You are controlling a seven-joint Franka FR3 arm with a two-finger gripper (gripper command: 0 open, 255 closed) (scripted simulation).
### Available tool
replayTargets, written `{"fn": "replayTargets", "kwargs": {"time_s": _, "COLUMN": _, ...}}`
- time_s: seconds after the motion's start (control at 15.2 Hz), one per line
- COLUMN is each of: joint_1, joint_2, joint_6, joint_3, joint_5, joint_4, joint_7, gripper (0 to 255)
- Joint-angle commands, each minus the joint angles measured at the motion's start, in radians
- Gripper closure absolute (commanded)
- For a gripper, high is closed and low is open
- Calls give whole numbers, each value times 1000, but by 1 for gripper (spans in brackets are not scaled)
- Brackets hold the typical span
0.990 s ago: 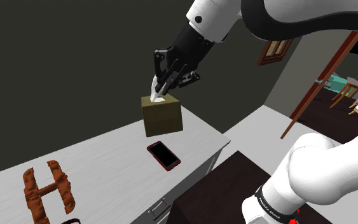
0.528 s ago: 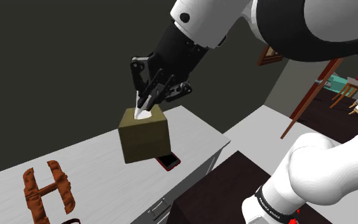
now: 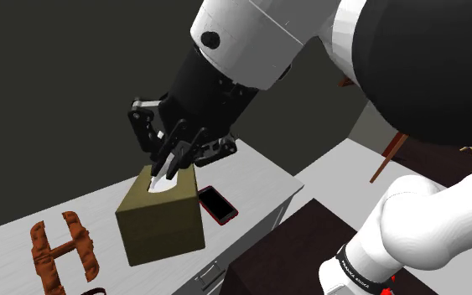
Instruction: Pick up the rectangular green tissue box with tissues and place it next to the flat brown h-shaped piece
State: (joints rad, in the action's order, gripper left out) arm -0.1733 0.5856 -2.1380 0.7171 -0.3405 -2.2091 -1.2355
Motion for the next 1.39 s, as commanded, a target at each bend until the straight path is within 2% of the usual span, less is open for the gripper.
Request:
{"fn": "replayTargets", "kwargs": {"time_s": 0.0, "joint_1": -2, "joint_2": -2, "joint_6": -28, "joint_3": 11, "joint_5": -5, "joint_4": -24, "joint_7": -2, "gripper": 255}}
{"fn": "replayTargets", "kwargs": {"time_s": 1.32, "joint_1": 1, "joint_2": -64, "joint_6": -308, "joint_3": 117, "joint_5": -41, "joint_4": -239, "joint_7": -10, "gripper": 255}}
